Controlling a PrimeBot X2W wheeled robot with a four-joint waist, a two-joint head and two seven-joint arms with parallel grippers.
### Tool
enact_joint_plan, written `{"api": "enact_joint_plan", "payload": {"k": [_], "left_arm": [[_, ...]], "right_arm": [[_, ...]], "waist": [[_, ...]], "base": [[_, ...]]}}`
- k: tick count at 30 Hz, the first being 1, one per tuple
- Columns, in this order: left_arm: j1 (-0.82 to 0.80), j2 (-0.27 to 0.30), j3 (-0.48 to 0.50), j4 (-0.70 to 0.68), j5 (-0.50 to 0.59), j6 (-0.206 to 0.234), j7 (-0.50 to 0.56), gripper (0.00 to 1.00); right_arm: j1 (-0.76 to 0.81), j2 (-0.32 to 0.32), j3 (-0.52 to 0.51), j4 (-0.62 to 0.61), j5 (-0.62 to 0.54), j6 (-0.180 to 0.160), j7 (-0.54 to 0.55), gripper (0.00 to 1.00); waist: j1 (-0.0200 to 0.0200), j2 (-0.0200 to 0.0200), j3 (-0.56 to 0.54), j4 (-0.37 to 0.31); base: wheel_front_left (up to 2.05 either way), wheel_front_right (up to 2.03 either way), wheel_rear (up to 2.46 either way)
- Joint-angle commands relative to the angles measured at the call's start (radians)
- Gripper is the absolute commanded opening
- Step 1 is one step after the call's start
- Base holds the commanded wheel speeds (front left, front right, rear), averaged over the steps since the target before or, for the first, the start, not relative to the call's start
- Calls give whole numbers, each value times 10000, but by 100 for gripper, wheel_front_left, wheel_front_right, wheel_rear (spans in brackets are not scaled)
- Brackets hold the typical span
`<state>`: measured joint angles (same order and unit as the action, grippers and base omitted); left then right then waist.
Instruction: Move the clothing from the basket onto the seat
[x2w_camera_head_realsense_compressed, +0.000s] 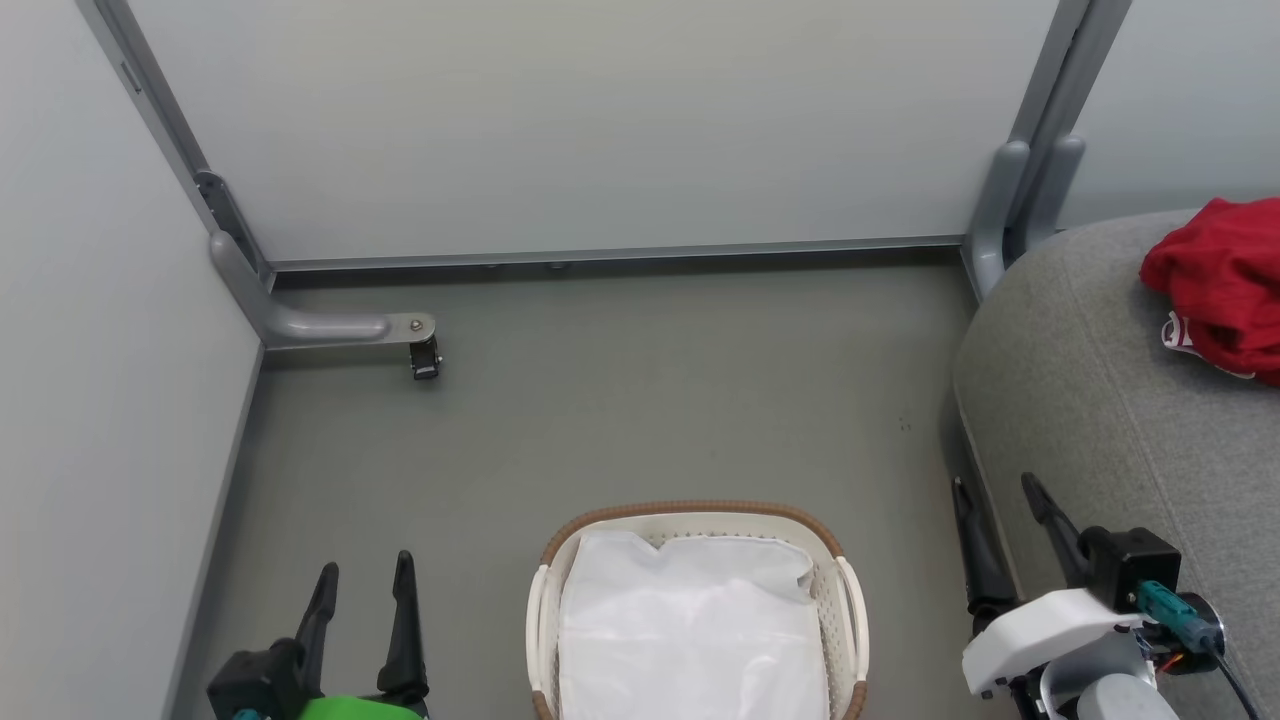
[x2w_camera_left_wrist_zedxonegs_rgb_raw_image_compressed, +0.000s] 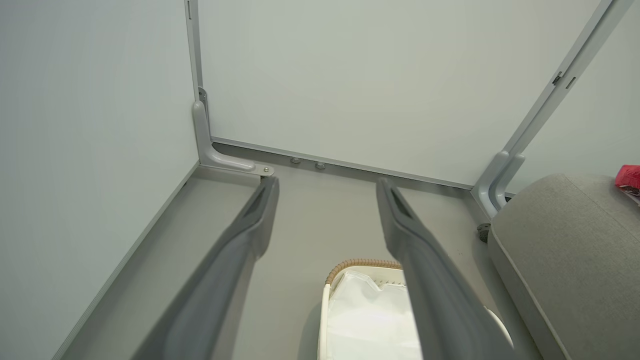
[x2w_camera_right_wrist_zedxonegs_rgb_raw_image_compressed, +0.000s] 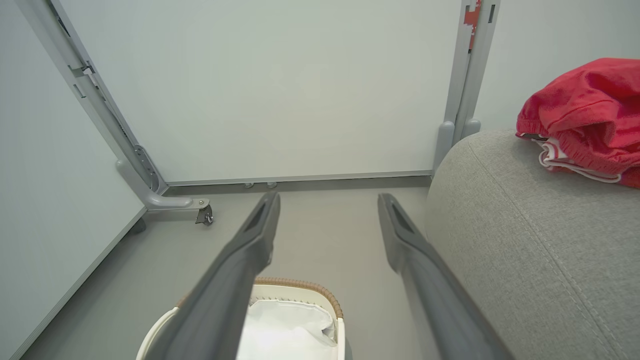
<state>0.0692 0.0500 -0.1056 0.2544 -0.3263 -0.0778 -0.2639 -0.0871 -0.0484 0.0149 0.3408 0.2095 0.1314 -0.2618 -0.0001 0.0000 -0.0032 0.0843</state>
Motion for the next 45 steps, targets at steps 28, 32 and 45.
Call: {"api": "enact_joint_plan", "payload": {"k": [28,32,45], "left_arm": [[-527,42,589,190,-3817,-160,1051,0],[-614,49,674,167,-4363,-186,1209,0],[-853,66,948,108,-6009,-255,1678,0]], "right_arm": [[-22,37,-383,-82,4088,-2,1120,0],[-38,32,-438,-140,4680,-3,1276,0],[-94,17,-603,-308,6463,-4,1748,0]], "waist": [[1,0,10,-157],[1,0,12,-183],[1,0,18,-270]], "base": [[0,0,0],[0,0,0],[0,0,0]]}}
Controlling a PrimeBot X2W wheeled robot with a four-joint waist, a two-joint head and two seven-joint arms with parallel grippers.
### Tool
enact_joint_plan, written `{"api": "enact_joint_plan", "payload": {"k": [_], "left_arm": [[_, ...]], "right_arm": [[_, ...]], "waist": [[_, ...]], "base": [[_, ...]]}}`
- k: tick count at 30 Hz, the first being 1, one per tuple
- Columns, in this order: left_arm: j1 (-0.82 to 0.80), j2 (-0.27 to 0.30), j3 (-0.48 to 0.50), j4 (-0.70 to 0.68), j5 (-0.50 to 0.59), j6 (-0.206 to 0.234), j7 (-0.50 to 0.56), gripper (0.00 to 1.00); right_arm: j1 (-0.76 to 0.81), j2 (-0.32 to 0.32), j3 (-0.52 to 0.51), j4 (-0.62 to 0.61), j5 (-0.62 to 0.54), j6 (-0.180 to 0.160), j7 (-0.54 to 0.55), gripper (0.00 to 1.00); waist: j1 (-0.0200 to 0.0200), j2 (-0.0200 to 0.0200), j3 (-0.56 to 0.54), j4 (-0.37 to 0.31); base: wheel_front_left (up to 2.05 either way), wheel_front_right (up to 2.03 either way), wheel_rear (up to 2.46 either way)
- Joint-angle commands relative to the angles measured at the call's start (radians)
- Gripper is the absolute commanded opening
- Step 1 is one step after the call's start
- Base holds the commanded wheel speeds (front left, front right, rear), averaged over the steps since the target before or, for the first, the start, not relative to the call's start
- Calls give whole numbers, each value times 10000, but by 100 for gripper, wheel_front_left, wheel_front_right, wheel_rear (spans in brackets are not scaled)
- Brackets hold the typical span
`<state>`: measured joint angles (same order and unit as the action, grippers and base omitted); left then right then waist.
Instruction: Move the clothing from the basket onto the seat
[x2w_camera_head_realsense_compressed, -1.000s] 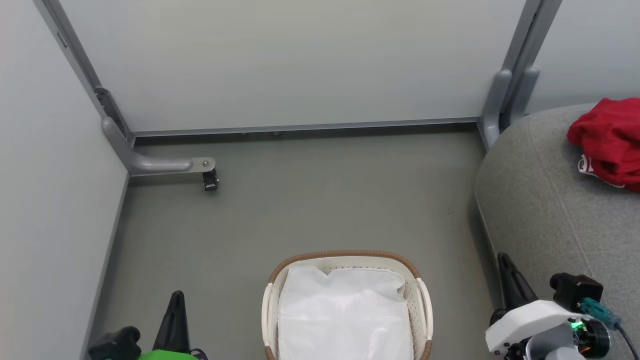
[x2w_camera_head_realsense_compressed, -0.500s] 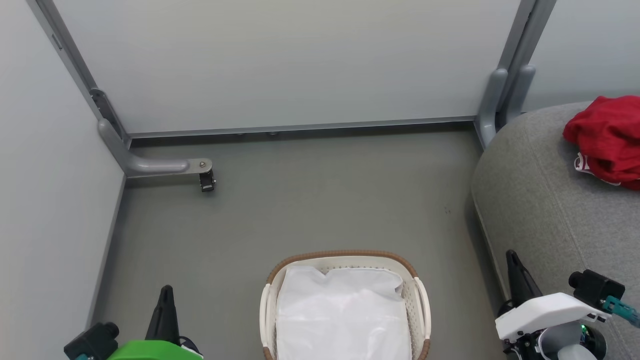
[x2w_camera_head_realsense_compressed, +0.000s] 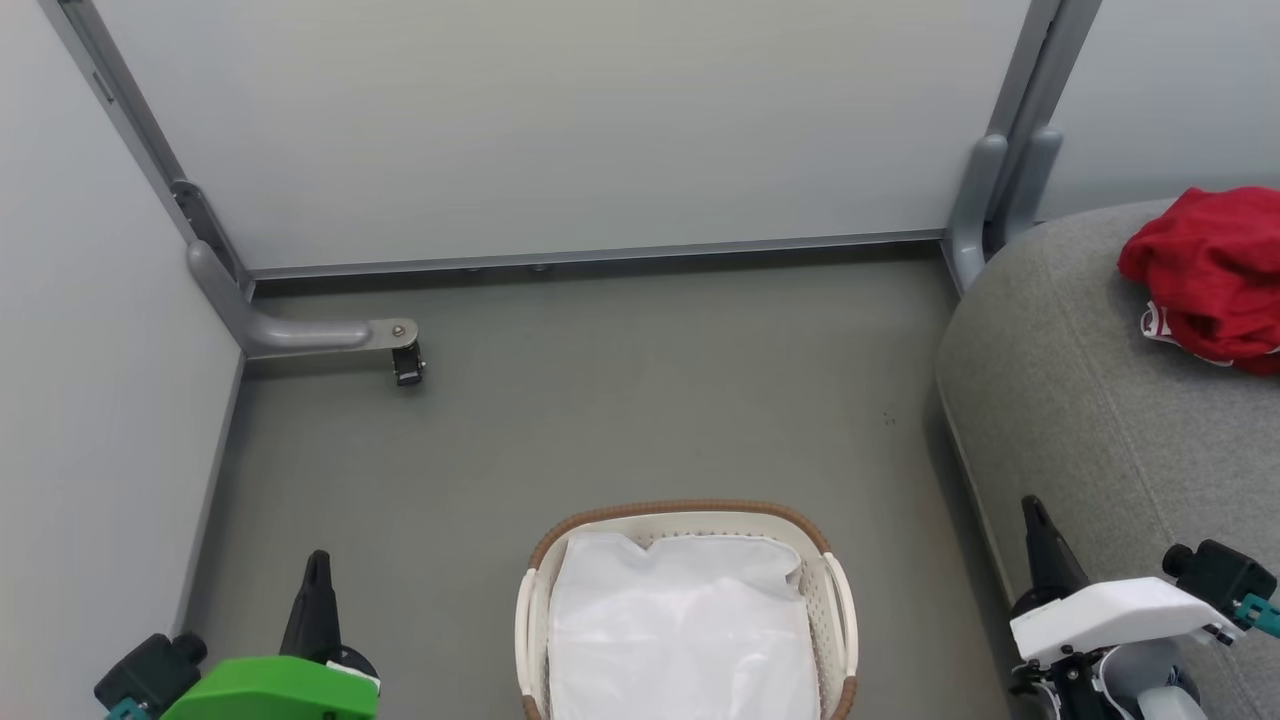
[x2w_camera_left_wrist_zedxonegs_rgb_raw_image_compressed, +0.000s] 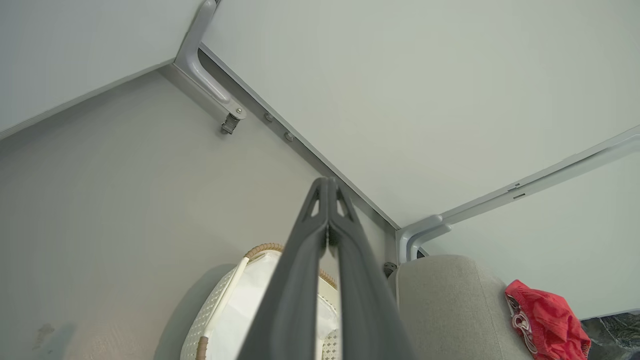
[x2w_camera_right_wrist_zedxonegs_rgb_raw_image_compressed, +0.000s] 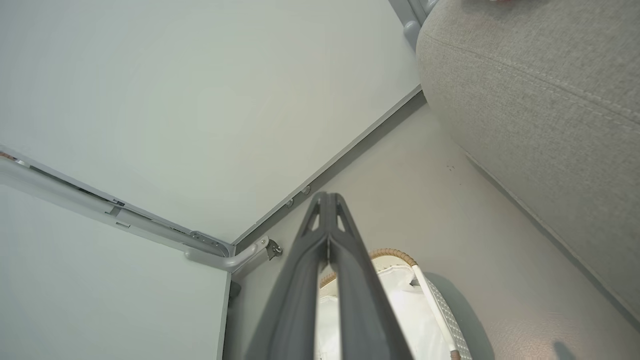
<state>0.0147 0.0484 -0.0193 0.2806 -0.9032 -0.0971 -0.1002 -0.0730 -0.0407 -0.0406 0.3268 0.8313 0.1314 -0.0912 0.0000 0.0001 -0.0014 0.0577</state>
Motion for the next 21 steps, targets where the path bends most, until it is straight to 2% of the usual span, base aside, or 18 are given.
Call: {"api": "enact_joint_plan", "payload": {"k": [1,21], "left_arm": [[-319,83,101,-158,-333,-66,71,0],[-647,95,474,-227,-2538,-163,718,0]], "right_arm": [[-239,-61,-59,-179,351,-4,71,0],[-305,-82,-288,-402,2752,-6,718,0]], "waist": [[0,-1,1,-10],[0,-1,12,-150]], "base": [[0,0,0],[0,0,0]]}}
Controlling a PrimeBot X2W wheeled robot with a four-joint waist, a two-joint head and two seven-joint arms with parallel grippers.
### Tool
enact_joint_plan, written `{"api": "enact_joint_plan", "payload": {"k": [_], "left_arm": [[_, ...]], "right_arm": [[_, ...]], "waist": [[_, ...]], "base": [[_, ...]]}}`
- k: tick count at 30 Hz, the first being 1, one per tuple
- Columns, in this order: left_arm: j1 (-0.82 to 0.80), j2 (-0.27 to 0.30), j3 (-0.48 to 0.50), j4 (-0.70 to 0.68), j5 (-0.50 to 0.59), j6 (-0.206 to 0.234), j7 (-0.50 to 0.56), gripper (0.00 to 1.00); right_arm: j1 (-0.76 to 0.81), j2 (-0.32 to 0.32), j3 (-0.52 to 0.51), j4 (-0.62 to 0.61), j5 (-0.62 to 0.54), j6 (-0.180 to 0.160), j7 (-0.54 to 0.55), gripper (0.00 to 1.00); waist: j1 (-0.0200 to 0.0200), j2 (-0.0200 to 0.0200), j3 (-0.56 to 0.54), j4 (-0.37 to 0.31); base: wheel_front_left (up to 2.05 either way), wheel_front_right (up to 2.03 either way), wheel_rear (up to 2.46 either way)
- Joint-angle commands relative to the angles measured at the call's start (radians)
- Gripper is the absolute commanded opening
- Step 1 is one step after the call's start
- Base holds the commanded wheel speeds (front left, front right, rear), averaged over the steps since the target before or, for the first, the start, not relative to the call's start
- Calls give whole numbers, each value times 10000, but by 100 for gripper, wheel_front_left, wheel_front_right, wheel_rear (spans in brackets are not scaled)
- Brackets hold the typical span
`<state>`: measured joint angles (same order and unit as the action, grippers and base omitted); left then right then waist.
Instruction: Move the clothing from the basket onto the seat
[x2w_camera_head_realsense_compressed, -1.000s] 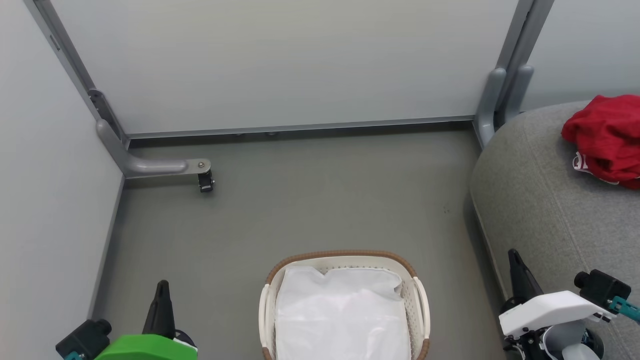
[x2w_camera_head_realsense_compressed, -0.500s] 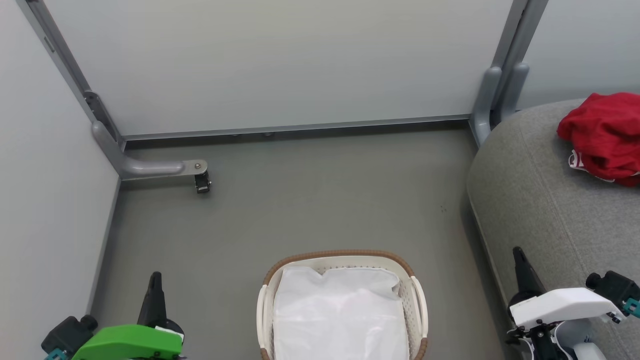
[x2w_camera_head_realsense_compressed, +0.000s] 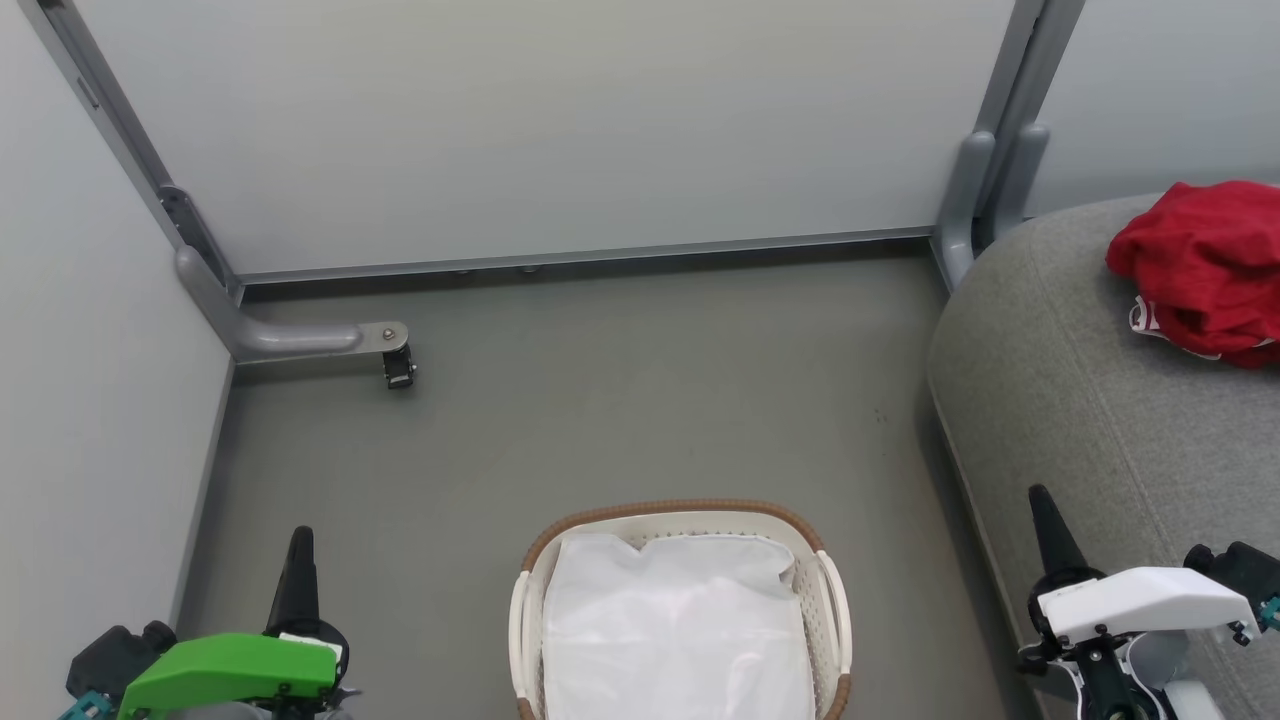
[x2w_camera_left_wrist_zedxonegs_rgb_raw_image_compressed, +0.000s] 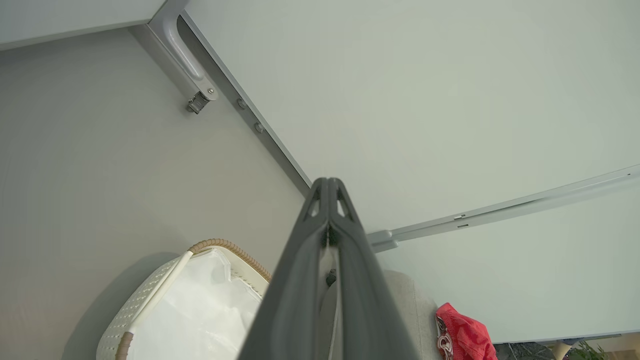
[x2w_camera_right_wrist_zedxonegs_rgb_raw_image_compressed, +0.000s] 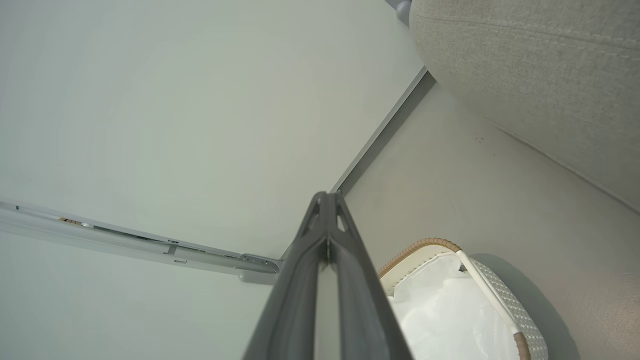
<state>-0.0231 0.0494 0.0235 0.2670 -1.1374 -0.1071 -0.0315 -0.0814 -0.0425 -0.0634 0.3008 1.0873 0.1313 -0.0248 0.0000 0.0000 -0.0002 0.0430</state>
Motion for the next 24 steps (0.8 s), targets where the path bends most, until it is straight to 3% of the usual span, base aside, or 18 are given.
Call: {"api": "enact_joint_plan", "payload": {"k": [1,24], "left_arm": [[-280,86,60,-93,-274,-67,60,0],[-572,86,406,-166,-2224,-154,644,0]], "right_arm": [[-220,-66,-68,-150,280,-4,77,0],[-260,-80,-262,-347,2413,-6,649,0]], "waist": [[0,0,0,-9],[0,0,12,-162]], "base": [[0,0,0],[0,0,0]]}}
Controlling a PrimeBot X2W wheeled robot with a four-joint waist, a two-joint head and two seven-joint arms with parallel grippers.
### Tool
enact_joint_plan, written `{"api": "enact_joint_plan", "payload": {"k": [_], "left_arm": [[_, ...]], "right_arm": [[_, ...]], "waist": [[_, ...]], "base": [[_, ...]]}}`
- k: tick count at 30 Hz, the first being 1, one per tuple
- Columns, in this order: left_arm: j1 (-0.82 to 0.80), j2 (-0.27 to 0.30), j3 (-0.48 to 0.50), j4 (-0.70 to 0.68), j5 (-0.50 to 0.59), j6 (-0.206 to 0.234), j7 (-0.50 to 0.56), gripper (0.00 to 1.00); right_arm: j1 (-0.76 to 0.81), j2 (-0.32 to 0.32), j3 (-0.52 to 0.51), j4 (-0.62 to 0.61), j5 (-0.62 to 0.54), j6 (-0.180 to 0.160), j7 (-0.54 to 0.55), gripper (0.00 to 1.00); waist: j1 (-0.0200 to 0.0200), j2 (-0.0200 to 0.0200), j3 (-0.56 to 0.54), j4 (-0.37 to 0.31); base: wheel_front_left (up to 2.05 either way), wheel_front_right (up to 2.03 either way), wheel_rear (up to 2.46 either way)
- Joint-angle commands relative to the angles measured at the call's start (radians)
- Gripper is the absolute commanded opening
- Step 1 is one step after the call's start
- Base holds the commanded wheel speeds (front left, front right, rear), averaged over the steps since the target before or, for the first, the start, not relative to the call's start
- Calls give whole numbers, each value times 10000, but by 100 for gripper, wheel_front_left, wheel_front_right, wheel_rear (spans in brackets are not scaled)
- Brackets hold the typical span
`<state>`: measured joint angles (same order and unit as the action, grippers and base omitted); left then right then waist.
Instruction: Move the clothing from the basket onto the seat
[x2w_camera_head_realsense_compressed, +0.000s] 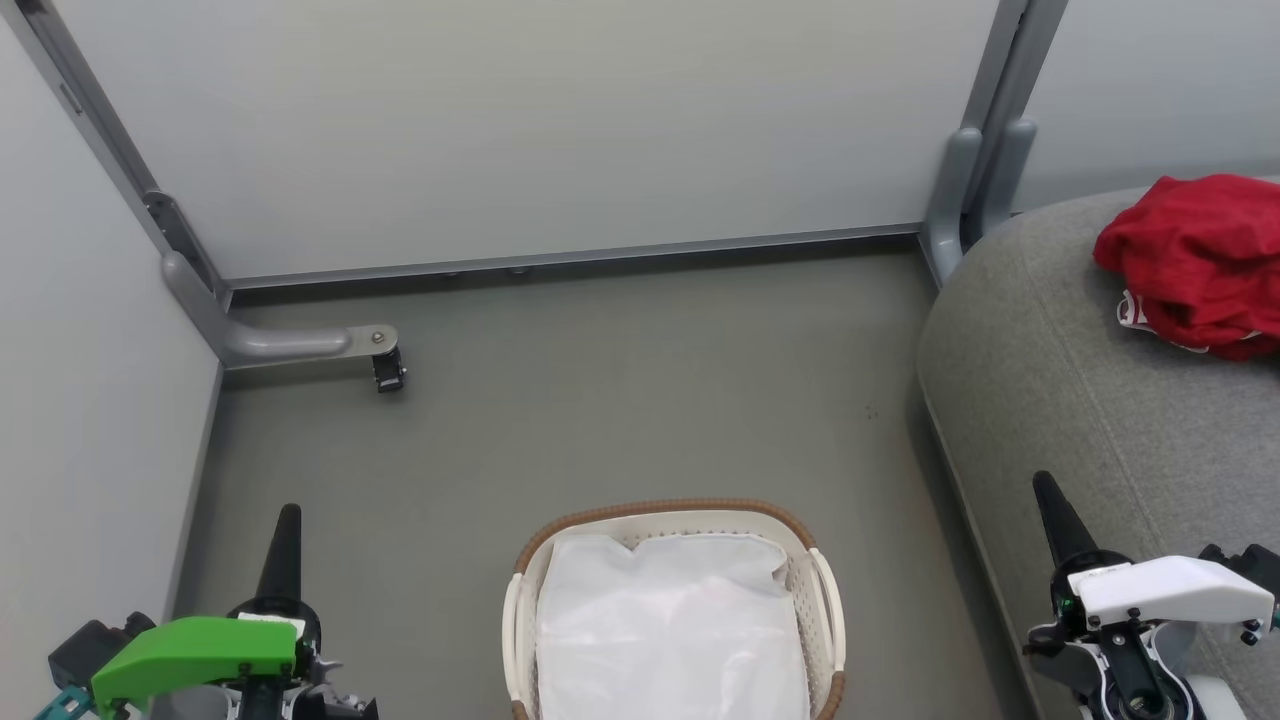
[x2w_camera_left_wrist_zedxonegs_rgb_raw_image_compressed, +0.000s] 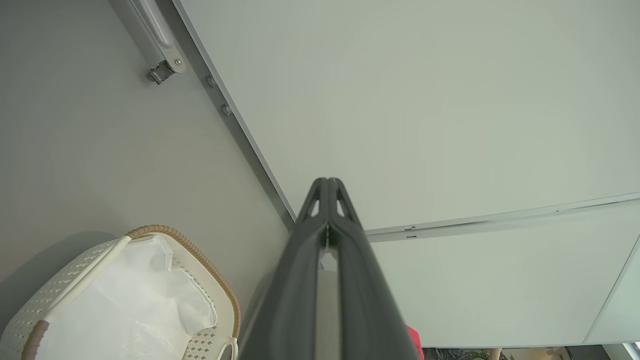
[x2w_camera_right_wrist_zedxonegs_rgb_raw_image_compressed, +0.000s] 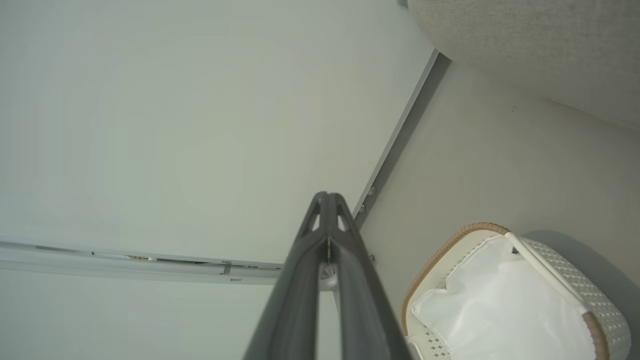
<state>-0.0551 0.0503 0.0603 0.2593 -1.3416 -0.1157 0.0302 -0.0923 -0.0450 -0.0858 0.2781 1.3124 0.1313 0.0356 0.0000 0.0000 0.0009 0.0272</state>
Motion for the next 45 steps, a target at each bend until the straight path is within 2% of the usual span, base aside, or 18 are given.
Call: {"api": "enact_joint_plan", "payload": {"k": [1,37,45], "left_arm": [[-263,76,56,-92,-261,-72,56,0],[-596,67,513,-158,-2690,-174,808,0],[-590,61,533,-150,-2750,-173,830,0]], "right_arm": [[-155,-56,-48,-127,258,-5,77,0],[-197,-79,-290,-354,2916,-7,790,0],[-198,-82,-299,-364,3022,-7,813,0]], "waist": [[0,0,1,-11],[0,0,20,-256],[0,0,21,-272]], "base": [[0,0,0],[0,0,0],[0,0,0]]}}
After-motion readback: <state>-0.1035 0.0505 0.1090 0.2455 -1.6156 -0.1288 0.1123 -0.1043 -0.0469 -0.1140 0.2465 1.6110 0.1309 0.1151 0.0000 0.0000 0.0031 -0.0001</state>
